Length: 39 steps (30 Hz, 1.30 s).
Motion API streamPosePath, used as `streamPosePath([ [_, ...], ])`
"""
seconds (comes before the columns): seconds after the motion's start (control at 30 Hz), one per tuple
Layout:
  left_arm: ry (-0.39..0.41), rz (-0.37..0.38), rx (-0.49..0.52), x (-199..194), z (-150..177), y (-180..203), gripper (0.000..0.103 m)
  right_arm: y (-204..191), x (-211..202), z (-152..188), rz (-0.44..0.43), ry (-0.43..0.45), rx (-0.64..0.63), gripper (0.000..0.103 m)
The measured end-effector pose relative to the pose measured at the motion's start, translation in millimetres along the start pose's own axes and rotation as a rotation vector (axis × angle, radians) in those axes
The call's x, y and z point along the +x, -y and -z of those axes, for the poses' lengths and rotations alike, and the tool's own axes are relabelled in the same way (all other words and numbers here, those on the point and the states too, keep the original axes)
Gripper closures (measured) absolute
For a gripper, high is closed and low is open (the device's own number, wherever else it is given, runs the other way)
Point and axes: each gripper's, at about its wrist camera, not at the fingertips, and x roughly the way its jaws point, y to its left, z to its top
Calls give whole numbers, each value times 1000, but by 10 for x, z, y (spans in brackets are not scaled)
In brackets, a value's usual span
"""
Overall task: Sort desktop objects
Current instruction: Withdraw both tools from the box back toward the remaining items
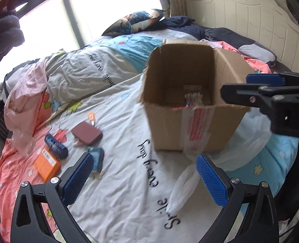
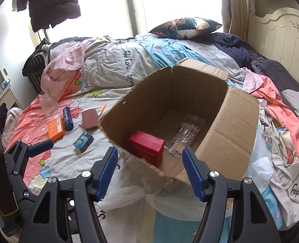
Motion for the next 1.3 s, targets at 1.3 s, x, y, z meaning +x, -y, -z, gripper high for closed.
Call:
streamPosePath([
  [1.3,-110,-212,-291,-132,1567,-2186,0,-1965,1163,418,-151,-199,-121,40],
])
